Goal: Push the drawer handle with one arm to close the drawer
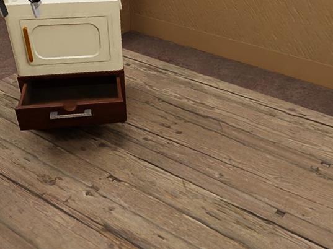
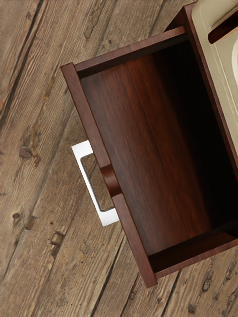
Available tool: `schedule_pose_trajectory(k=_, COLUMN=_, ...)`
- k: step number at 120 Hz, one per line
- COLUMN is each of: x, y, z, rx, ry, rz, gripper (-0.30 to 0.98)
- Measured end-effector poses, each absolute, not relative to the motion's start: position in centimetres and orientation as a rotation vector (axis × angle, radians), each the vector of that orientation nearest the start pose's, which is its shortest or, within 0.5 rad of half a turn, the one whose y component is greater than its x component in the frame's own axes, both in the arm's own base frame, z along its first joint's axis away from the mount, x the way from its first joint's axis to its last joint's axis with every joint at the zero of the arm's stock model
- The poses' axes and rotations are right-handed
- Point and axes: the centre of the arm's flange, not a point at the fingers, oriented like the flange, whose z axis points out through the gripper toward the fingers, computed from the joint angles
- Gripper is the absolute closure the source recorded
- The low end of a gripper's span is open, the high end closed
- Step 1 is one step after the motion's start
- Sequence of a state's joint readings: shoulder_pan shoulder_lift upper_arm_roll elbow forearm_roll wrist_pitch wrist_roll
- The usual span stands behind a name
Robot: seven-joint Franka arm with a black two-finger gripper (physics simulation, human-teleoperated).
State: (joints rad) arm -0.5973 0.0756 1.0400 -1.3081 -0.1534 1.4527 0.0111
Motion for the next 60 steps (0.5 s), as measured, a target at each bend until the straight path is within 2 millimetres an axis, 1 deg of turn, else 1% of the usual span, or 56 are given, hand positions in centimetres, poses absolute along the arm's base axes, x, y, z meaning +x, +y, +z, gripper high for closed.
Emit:
schedule_pose_trajectory(k=10, x=51.4, y=19.6, z=71.4, rx=-3.133, ry=-0.635, rz=-0.194, gripper=0.02)
schedule_pose_trajectory(k=13, x=50.9, y=19.2, z=73.5, rx=-3.134, ry=-0.615, rz=-0.258, gripper=0.02)
schedule_pose_trajectory(k=16, x=49.6, y=18.5, z=77.2, rx=-3.138, ry=-0.575, rz=-0.373, gripper=0.02)
schedule_pose_trajectory(k=19, x=47.8, y=17.6, z=80.9, rx=-3.150, ry=-0.521, rz=-0.498, gripper=0.02)
schedule_pose_trajectory(k=22, x=46.3, y=16.9, z=83.5, rx=-3.161, ry=-0.475, rz=-0.585, gripper=0.02)
schedule_pose_trajectory(k=26, x=45.0, y=16.4, z=85.4, rx=-3.169, ry=-0.440, rz=-0.648, gripper=0.02)
schedule_pose_trajectory(k=31, x=44.3, y=16.0, z=86.3, rx=-3.175, ry=-0.416, rz=-0.672, gripper=0.02)
schedule_pose_trajectory(k=34, x=44.3, y=15.6, z=86.2, rx=-3.182, ry=-0.399, rz=-0.666, gripper=0.02)
schedule_pose_trajectory(k=41, x=45.3, y=14.5, z=84.8, rx=-3.192, ry=-0.356, rz=-0.591, gripper=0.02)
schedule_pose_trajectory(k=44, x=45.9, y=13.4, z=84.1, rx=-3.187, ry=-0.321, rz=-0.553, gripper=0.02)
schedule_pose_trajectory(k=48, x=47.1, y=11.4, z=82.9, rx=-3.179, ry=-0.264, rz=-0.490, gripper=0.02)
schedule_pose_trajectory(k=50, x=47.8, y=10.2, z=82.0, rx=-3.180, ry=-0.230, rz=-0.450, gripper=0.02)
schedule_pose_trajectory(k=56, x=49.8, y=6.5, z=77.8, rx=-3.208, ry=-0.118, rz=-0.278, gripper=0.02)
schedule_pose_trajectory(k=60, x=50.5, y=4.9, z=75.4, rx=-3.215, ry=-0.071, rz=-0.189, gripper=0.02)
